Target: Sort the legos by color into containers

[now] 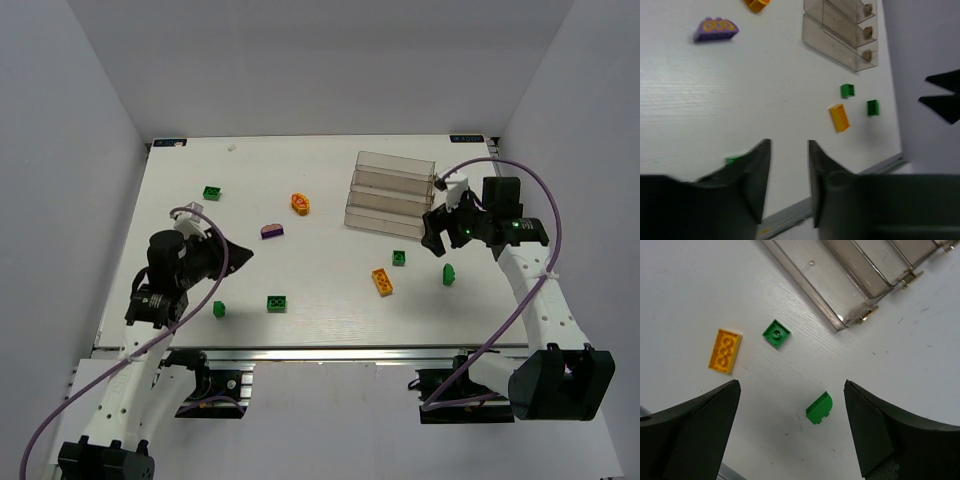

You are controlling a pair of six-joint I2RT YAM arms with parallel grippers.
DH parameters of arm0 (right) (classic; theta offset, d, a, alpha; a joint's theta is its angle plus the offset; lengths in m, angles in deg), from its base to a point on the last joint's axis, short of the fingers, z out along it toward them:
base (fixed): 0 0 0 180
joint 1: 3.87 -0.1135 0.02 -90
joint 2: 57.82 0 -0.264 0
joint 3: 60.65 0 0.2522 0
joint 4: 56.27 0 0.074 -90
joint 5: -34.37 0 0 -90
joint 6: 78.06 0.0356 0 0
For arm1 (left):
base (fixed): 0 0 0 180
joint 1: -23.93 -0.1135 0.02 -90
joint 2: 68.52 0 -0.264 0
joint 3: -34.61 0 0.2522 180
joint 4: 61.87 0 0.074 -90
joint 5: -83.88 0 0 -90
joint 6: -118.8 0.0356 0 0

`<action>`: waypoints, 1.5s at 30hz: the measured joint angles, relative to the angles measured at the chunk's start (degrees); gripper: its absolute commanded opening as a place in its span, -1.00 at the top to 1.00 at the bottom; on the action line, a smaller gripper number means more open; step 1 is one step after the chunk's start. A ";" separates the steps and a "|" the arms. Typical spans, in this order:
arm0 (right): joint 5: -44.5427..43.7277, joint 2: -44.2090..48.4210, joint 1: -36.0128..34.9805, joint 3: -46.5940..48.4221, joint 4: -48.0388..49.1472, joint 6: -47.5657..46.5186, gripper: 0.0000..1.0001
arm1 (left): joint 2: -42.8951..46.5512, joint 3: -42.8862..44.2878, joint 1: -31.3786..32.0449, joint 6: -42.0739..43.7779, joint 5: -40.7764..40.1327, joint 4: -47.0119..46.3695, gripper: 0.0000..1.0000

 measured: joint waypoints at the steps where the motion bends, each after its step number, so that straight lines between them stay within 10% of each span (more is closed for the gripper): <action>1: 1.22 0.02 -0.15 0.00 -1.11 -2.21 -0.79 | -0.52 -0.50 0.09 -0.11 0.61 -0.20 0.43; 3: 4.11 0.35 -0.39 0.00 -2.78 -6.08 -0.79 | -2.05 -1.51 0.15 -0.26 1.66 -0.04 0.45; 6: 9.25 1.11 -0.98 -0.09 -5.97 -11.50 -0.79 | -5.57 -2.27 0.26 -0.35 2.36 1.62 -0.14; 10: 15.63 3.23 -2.99 -3.52 -6.45 -15.10 -0.73 | -11.23 -2.29 0.70 0.07 1.95 4.57 -0.43; 23: 7.74 0.98 -14.69 -11.08 7.04 -11.76 -0.79 | -27.45 1.68 8.24 -4.76 -6.80 12.59 -0.54; 45: -4.11 -2.95 -15.28 -14.14 20.13 5.20 -0.79 | -46.60 15.85 20.09 -26.97 -18.84 24.48 -0.69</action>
